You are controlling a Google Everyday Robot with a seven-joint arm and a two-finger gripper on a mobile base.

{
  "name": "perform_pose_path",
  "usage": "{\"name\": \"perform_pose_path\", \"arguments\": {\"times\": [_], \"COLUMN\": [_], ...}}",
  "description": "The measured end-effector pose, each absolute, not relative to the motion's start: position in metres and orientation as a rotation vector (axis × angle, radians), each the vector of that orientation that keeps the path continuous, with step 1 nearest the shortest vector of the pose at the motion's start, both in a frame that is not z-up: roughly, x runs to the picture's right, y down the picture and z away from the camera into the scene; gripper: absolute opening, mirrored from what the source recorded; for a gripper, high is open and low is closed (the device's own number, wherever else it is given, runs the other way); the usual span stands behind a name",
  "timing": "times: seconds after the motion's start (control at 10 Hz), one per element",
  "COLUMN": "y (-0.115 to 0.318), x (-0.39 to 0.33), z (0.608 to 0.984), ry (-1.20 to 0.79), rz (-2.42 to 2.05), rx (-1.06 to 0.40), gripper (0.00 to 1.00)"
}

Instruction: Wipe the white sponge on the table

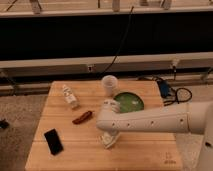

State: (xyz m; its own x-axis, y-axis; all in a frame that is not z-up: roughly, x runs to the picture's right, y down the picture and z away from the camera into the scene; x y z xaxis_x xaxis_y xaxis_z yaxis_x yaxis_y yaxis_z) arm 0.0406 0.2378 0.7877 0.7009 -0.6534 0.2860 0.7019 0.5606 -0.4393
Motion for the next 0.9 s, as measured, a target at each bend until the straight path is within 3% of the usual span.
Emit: {"name": "perform_pose_path", "arguments": {"times": [0.9], "y": [0.254], "x": [-0.029], "z": [0.777], "ry": [-0.221], "rz": [-0.935], "rx": [-0.527], "gripper": [0.00]}}
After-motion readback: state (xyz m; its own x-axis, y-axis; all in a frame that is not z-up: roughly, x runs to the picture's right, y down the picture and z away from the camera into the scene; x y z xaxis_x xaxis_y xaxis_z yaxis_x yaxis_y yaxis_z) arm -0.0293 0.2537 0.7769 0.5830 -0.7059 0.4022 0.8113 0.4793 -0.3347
